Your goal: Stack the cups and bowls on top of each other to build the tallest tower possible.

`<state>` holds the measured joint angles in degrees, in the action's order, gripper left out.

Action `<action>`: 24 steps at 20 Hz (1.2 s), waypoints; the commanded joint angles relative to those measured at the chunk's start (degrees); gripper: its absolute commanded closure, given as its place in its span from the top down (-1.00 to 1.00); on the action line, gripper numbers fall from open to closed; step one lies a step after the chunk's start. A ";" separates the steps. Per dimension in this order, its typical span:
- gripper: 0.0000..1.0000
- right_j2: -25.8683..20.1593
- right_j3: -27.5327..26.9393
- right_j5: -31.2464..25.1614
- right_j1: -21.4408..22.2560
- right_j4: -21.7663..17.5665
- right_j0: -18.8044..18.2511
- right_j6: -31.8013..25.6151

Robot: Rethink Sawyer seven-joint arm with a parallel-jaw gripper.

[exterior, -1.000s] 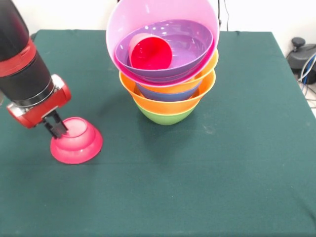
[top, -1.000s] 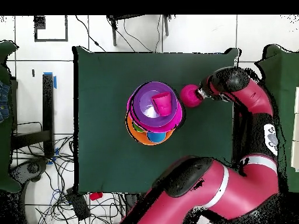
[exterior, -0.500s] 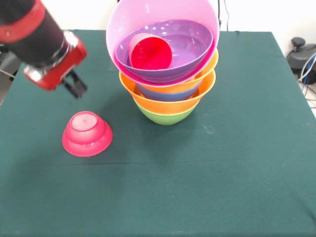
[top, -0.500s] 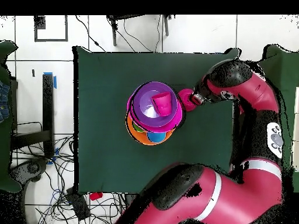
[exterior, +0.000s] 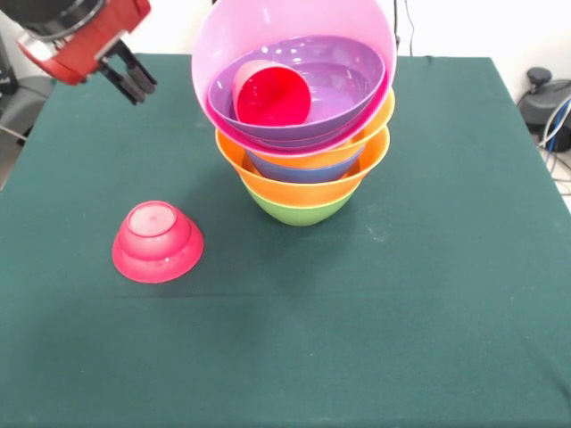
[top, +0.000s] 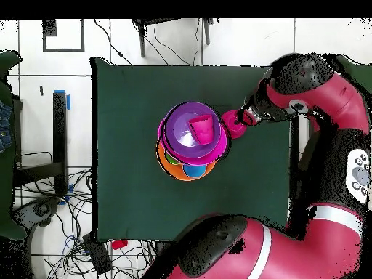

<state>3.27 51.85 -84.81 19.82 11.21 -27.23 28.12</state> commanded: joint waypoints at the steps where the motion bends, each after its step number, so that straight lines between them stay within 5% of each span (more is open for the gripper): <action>1: -1.00 -4.13 -2.05 -0.83 -1.79 -0.49 0.44 12.05; 10: -1.00 -4.18 -6.87 2.71 -4.62 -2.45 0.16 10.11; 24: -1.00 -4.10 -9.54 17.93 -6.46 -3.87 -0.06 7.02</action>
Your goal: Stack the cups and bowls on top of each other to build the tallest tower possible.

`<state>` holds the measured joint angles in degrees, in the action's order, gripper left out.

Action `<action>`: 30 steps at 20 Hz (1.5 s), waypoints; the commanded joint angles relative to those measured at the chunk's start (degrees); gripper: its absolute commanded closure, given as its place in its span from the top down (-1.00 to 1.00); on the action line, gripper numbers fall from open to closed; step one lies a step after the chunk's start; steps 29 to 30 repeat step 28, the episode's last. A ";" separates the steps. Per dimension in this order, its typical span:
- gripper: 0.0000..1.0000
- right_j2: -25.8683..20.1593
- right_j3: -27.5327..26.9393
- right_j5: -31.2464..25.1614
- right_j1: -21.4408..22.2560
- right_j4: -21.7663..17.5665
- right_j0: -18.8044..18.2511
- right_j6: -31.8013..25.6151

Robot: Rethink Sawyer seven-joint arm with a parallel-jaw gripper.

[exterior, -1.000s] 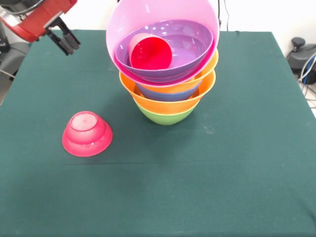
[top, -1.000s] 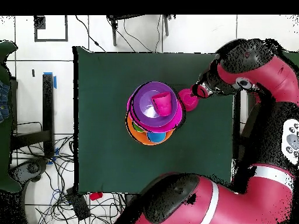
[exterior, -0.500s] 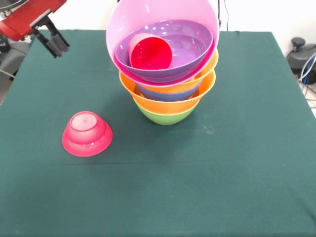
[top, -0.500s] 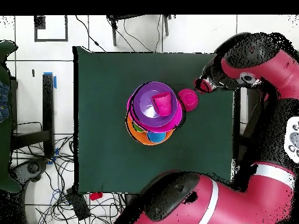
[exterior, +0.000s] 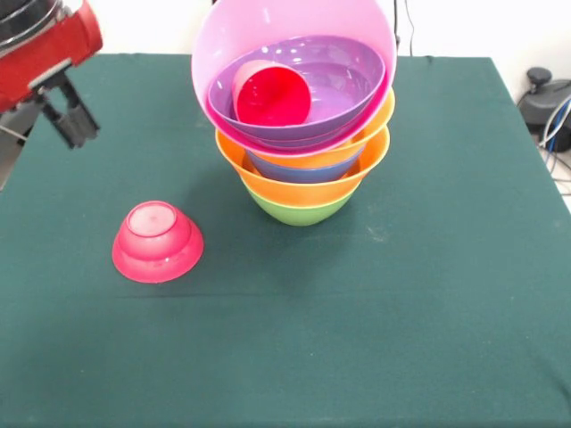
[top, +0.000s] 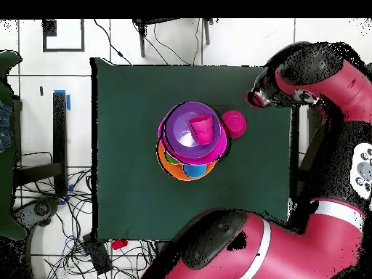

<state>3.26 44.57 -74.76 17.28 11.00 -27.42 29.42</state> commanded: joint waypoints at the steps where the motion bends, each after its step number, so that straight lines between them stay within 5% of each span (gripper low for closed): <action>1: -1.00 -3.83 -2.96 8.21 -4.16 -3.52 0.11 6.38; 30: -1.00 -3.37 -15.56 6.77 -11.18 -1.55 2.04 9.34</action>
